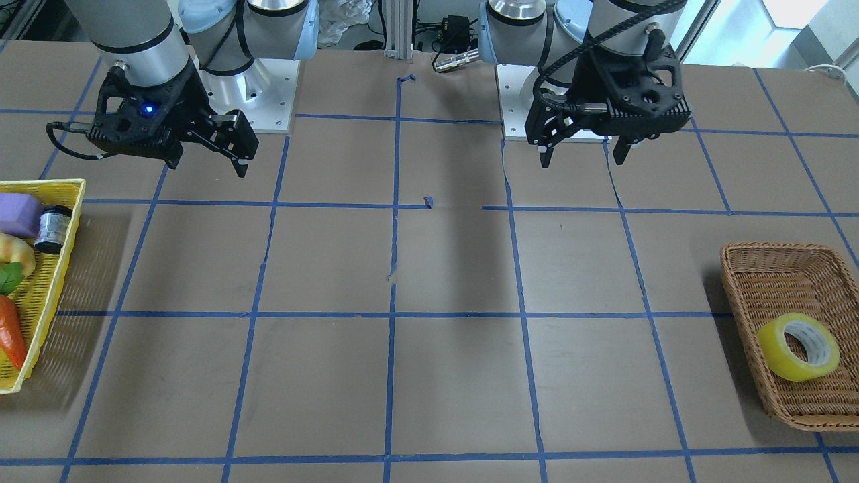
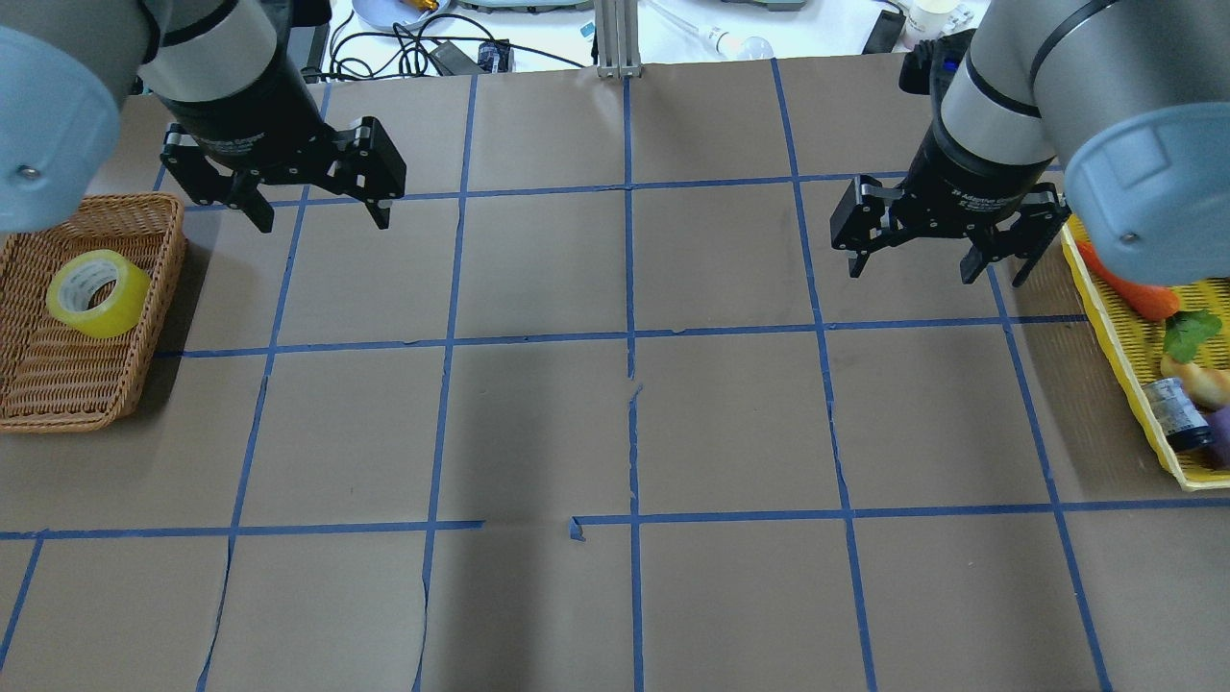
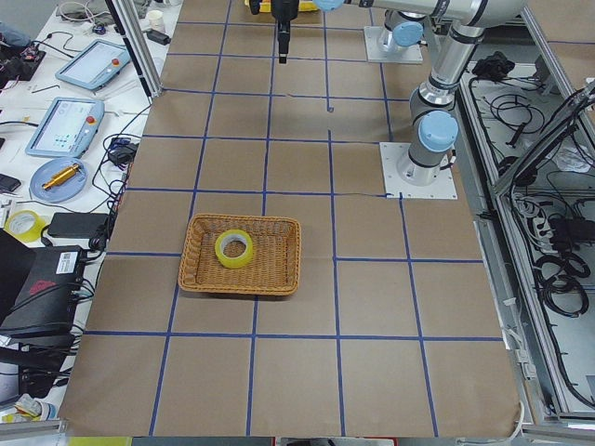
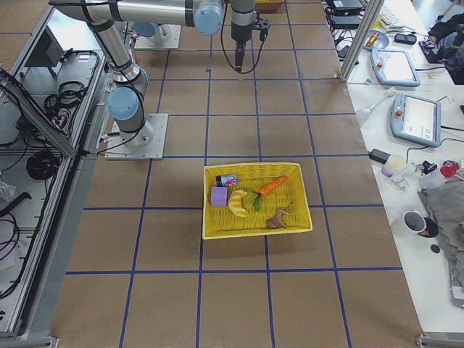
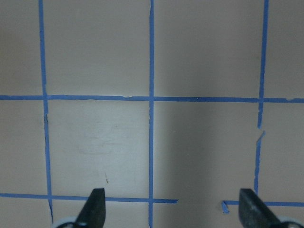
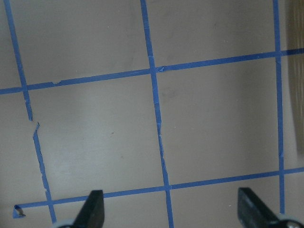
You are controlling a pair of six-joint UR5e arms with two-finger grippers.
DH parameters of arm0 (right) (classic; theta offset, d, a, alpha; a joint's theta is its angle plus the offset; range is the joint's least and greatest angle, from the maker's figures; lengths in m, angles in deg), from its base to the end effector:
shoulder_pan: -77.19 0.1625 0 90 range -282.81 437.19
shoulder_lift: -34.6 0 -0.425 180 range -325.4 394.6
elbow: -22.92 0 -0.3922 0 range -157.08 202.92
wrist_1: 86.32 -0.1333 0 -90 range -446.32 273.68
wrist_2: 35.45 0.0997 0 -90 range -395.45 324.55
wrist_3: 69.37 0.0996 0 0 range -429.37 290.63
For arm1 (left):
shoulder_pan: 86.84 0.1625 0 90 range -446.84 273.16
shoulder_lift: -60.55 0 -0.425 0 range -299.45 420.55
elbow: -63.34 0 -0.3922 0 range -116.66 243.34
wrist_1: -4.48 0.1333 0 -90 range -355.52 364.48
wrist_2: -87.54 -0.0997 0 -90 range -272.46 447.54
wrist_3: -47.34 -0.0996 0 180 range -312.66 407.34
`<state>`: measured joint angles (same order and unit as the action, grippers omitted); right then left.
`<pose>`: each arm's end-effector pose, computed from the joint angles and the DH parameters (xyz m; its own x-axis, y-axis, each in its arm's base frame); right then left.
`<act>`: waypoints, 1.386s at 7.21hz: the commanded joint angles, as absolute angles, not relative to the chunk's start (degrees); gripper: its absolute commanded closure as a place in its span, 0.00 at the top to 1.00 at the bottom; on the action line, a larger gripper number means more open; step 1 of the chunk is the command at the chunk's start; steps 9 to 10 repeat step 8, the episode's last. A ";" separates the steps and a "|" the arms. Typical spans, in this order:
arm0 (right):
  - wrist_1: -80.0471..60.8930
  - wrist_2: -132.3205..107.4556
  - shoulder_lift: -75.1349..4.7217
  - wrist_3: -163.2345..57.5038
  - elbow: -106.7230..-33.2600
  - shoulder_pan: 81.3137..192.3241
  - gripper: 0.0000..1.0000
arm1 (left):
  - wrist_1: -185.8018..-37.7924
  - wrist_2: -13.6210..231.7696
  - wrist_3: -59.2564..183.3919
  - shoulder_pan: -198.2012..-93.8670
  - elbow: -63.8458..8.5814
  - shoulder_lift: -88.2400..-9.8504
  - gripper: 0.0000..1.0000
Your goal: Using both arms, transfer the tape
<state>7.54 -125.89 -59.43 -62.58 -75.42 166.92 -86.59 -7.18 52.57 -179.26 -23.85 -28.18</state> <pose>0.1304 -0.4608 0.4566 -0.9924 0.1228 0.0086 0.1229 0.9924 0.0069 -0.1455 -0.4808 0.5214 -0.9956 -0.0533 -0.0770 -0.0488 0.9970 -0.0598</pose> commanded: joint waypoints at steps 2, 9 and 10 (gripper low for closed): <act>7.46 -125.98 -59.44 -62.51 -75.43 166.92 1.00 | -86.66 -7.47 51.13 -176.93 -24.11 -27.43 1.00; 7.46 -126.07 -59.53 -62.42 -75.52 166.92 1.00 | -83.33 -7.38 51.21 -177.19 -24.20 -28.04 1.00; 7.46 -126.07 -59.53 -62.42 -75.52 166.92 1.00 | -83.33 -7.38 51.21 -177.19 -24.20 -28.04 1.00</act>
